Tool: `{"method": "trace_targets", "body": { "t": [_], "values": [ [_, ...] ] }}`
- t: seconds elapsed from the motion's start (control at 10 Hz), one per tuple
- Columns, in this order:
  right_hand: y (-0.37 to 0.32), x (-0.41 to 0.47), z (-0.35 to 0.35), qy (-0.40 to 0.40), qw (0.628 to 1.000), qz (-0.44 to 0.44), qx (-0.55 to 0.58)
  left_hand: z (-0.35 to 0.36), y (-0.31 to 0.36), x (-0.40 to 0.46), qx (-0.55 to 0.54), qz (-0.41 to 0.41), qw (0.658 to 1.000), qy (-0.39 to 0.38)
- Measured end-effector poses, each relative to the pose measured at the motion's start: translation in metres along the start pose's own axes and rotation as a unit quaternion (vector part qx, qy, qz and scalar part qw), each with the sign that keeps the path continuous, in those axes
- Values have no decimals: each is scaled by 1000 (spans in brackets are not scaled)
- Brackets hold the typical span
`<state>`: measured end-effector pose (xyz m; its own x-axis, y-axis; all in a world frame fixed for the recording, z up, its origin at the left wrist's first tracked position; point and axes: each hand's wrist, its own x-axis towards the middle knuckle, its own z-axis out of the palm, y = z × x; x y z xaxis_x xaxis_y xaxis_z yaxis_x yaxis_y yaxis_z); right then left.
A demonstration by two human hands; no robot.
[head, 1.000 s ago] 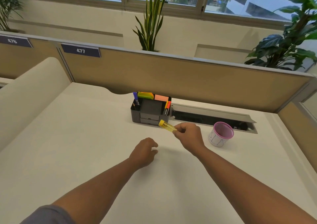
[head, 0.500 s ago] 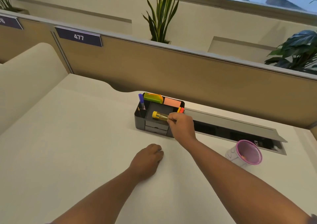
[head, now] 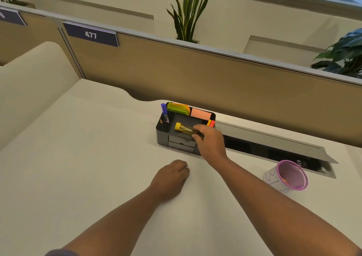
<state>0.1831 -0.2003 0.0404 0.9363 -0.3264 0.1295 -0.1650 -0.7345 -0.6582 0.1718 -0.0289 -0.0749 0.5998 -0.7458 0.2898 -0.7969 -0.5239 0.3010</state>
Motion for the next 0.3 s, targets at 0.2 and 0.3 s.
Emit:
{"method": "trace_targets", "body": {
  "t": [0.2, 0.3],
  "values": [
    [2, -10, -7, 6, 1000, 1, 5, -7, 3, 1, 3, -17, 999, -47],
    [5, -23, -12, 16, 1000, 5, 6, -13, 5, 4, 11, -21, 998, -57]
  ]
}}
